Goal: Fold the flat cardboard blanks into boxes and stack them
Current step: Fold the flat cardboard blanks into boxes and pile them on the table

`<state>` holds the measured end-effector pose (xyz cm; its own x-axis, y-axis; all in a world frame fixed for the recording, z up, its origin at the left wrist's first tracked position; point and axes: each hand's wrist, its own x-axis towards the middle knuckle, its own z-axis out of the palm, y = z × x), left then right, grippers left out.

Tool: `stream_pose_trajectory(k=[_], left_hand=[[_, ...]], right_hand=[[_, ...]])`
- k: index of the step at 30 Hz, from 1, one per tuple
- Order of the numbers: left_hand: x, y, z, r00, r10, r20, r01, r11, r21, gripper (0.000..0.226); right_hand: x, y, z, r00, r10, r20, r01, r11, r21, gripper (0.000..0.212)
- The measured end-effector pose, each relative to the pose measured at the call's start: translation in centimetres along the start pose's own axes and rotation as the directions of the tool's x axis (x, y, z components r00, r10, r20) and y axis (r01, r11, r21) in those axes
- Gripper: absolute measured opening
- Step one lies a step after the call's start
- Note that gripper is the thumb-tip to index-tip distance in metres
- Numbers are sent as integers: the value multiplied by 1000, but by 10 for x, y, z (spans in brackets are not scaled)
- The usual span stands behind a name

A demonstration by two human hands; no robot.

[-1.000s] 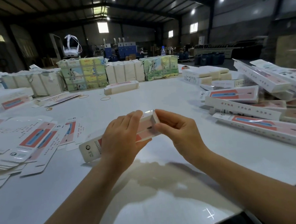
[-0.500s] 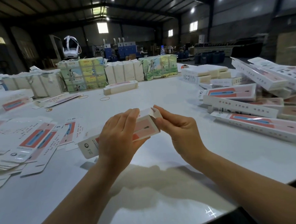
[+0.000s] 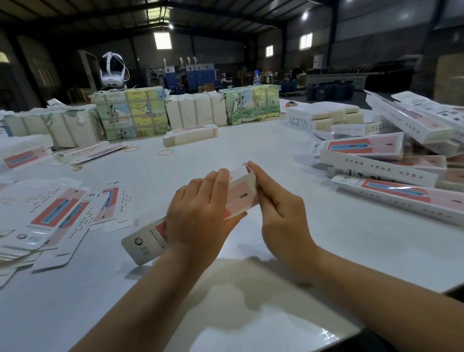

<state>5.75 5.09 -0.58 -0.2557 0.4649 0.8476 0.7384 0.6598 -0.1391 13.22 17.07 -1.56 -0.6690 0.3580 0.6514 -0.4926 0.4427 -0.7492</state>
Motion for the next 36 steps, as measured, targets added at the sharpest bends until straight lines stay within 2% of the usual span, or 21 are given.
stream_pose_trajectory(k=[3, 7, 13, 18, 21, 23, 26, 28, 32, 34, 36], left_hand=[[1, 3, -1, 999, -38, 4, 38, 999, 18, 59], [0, 0, -3, 999, -38, 28, 37, 998, 49, 64], [0, 0, -6, 995, -50, 88, 43, 997, 70, 65], [-1, -13, -8, 984, -32, 174, 26, 999, 39, 66], [1, -20, -7, 971, 2, 240, 3, 1000, -23, 68], [-3, -25, -3, 955, 43, 294, -24, 997, -69, 69], [-10, -33, 9, 924, 56, 378, -22, 995, -93, 68], [-12, -39, 20, 927, 22, 374, -7, 999, -41, 77], [-12, -46, 28, 939, -52, 339, 98, 988, -119, 86], [-17, -42, 30, 940, -65, 334, 113, 985, -128, 75], [-26, -36, 36, 925, -83, 370, 150, 976, -156, 71]], right_hand=[[-7, -4, 9, 997, 10, 77, -2, 996, -93, 50], [-7, -1, 13, 992, -8, 125, 43, 960, -278, 64], [-7, 0, 12, 984, -3, 181, 57, 953, -298, 73], [-2, 3, 9, 935, 70, 349, 51, 944, -327, 90], [3, 3, 6, 907, -29, 420, 258, 828, -499, 107], [6, 9, 2, 865, -108, 491, 398, 744, -538, 96], [7, 15, -1, 851, -104, 515, 457, 629, -629, 75], [15, 19, -6, 875, -135, 464, 454, 559, -694, 67], [64, 18, -61, 972, -138, 191, 235, 648, -724, 52], [96, 19, -113, 982, -186, -33, 108, 699, -706, 34], [127, 22, -171, 935, -195, -297, -48, 758, -650, 27]])
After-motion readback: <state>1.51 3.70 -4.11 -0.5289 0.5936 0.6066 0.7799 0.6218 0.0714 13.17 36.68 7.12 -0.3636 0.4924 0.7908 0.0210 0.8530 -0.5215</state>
